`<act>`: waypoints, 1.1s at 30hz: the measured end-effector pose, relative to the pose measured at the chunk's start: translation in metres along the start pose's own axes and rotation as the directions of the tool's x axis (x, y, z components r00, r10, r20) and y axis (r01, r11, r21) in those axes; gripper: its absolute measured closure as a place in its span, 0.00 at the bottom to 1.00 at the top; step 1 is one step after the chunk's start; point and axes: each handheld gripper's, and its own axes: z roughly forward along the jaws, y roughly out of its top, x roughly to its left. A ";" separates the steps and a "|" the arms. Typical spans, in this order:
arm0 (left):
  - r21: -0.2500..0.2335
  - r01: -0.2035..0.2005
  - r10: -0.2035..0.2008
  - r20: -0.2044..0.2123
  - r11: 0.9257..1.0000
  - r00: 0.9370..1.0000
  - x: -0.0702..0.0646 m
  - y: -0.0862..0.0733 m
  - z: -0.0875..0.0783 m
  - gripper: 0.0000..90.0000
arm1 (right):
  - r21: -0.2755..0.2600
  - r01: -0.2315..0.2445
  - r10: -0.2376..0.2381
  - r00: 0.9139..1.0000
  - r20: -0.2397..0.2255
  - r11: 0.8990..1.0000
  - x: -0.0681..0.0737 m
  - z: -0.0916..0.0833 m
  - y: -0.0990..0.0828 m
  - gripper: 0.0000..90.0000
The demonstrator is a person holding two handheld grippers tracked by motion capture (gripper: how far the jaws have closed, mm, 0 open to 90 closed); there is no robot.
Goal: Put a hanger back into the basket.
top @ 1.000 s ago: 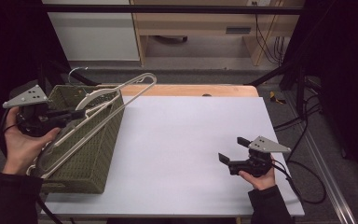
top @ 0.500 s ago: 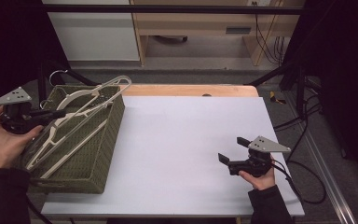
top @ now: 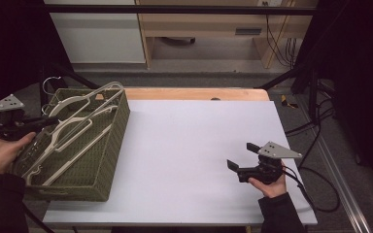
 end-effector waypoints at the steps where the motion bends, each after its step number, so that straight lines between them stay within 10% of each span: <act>1: 0.007 0.002 -0.002 -0.004 1.000 1.000 0.002 -0.002 -0.001 0.96 | 0.000 0.000 0.000 1.000 0.000 1.000 0.000 0.000 0.000 0.06; 25: 0.101 0.128 -0.132 0.034 0.987 0.991 -0.003 -0.053 0.043 0.96 | 0.005 0.001 -0.001 1.000 -0.005 1.000 0.000 0.001 0.000 0.07; 33: 0.098 0.170 -0.166 -0.047 0.981 0.985 0.001 -0.060 0.046 0.94 | 0.004 0.001 -0.001 1.000 -0.004 1.000 0.000 0.001 0.000 0.07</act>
